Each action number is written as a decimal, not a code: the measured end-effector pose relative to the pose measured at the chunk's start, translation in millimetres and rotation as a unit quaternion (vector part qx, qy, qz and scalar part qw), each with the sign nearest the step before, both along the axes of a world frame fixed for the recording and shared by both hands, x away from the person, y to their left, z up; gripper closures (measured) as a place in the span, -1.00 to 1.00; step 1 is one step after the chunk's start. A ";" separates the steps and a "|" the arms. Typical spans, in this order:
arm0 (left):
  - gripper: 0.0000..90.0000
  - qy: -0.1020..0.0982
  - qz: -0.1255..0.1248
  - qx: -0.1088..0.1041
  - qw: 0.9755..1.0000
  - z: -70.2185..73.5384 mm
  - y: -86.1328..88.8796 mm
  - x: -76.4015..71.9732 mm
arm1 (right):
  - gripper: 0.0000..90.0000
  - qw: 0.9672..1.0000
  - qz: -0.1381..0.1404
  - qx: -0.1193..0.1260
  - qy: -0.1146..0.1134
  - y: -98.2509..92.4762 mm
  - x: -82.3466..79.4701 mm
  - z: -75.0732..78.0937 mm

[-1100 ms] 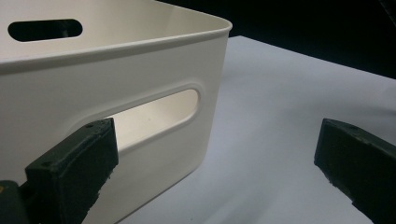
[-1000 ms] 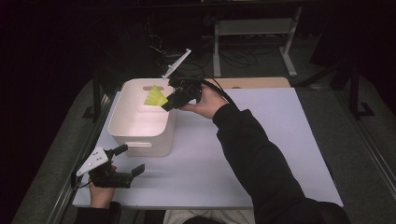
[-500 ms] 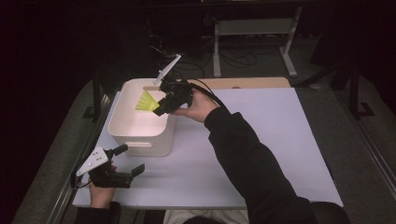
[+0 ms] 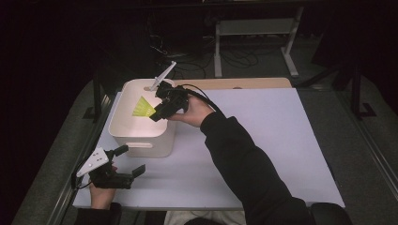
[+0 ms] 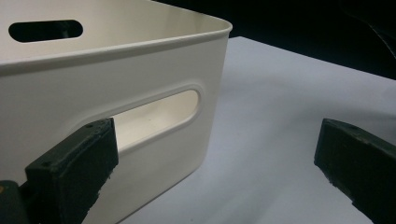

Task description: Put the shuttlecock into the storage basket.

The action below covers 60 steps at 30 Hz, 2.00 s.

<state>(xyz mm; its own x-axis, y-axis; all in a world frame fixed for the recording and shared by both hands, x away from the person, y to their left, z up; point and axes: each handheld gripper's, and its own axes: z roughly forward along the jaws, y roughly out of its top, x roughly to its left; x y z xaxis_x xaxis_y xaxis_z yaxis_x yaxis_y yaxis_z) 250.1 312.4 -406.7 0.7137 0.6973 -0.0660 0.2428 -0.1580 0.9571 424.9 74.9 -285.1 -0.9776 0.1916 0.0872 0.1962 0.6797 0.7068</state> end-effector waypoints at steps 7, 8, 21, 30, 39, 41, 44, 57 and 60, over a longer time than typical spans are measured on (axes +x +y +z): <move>-1.00 0.000 0.000 0.000 1.000 0.1 0.0 -0.1 | 0.42 1.000 0.004 -0.003 0.006 5.5 0.9 -10.2; -1.00 0.000 0.000 0.000 1.000 0.0 0.0 -0.1 | 0.41 1.000 0.004 -0.003 0.008 6.1 1.1 -11.9; -1.00 0.000 0.000 0.000 1.000 0.1 0.1 -0.2 | 0.41 1.000 0.007 -0.012 0.017 13.9 3.3 -26.8; -1.00 0.000 0.000 0.000 1.000 -0.1 -0.2 0.1 | 0.16 0.999 0.016 -0.016 0.036 15.2 5.3 -33.5; -1.00 0.001 0.000 0.000 1.000 -0.2 -0.3 0.2 | -0.30 1.000 -0.001 -0.005 0.031 6.9 5.8 -24.8; -1.00 0.001 0.000 0.000 1.000 -0.3 -0.3 0.2 | -0.44 0.999 -0.011 -0.008 0.030 4.8 6.4 -23.3; -1.00 0.001 0.001 0.001 1.000 -0.4 -0.2 0.2 | -0.64 1.000 -0.020 -0.003 0.024 0.2 7.3 -20.9; -1.00 0.001 -0.002 -0.001 1.000 -0.4 -0.6 0.4 | -1.00 0.999 -0.034 0.020 -0.002 -18.3 5.5 -8.7; -1.00 0.001 -0.002 0.000 1.000 -0.4 -0.5 0.5 | -1.00 0.999 -0.041 0.020 -0.002 -24.1 5.3 -7.7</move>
<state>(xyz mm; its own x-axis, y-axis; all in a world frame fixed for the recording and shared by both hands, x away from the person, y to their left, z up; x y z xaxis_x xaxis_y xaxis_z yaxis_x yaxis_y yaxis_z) 250.6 311.9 -407.1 0.7169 0.6938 -0.0683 0.2444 -0.1584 0.9567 430.2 50.8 -292.8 -0.9592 0.2673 0.0919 0.2467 0.6328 0.7340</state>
